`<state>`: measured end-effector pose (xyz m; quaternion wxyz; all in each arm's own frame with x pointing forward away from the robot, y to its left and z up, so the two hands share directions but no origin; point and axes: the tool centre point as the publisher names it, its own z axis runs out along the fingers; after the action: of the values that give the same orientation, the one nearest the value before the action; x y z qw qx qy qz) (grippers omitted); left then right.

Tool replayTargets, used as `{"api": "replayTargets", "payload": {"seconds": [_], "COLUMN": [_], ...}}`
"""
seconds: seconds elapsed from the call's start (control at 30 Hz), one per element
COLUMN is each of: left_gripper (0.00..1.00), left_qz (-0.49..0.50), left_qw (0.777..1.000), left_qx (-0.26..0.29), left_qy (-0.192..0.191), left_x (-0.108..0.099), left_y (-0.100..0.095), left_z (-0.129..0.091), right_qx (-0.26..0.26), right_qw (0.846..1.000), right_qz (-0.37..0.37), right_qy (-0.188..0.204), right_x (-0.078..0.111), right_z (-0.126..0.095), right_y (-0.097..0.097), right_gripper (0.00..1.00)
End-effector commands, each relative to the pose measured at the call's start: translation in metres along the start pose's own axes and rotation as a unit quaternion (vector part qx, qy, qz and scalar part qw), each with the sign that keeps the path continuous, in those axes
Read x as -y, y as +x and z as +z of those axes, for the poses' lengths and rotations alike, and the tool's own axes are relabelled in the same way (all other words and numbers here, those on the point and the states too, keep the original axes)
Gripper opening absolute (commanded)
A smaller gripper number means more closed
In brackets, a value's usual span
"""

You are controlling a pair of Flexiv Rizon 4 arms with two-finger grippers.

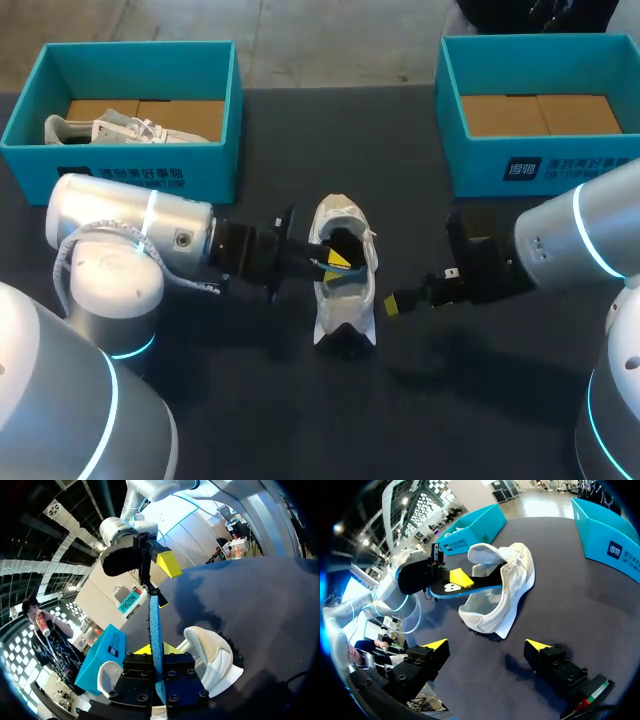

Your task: Take the shoe out of the shoebox, open the shoe tongue, remove and reinsert the insole, then place the shoe into the shoebox

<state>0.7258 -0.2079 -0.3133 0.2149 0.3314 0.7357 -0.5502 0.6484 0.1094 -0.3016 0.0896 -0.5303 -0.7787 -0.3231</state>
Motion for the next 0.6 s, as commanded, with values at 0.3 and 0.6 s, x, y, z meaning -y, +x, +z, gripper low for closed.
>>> {"api": "replayTargets", "payload": {"seconds": [0.3,0.6], "left_gripper": [0.0,0.0], "left_qz": [0.02,0.049], "left_qw": [1.0,0.998], "left_qx": [0.003,-0.002], "left_qy": [-0.012,-0.033], "left_x": [-0.013,-0.03], "left_y": [0.009,0.008], "left_z": [0.014,0.019], "right_qx": [0.0,0.0], "right_qw": [1.0,1.0], "right_qz": [0.0,0.0], "right_qy": [0.0,0.0], "right_x": [0.001,0.001], "right_z": [-0.001,-0.001], "right_y": [0.0,0.0], "right_gripper": [1.0,1.0]}}
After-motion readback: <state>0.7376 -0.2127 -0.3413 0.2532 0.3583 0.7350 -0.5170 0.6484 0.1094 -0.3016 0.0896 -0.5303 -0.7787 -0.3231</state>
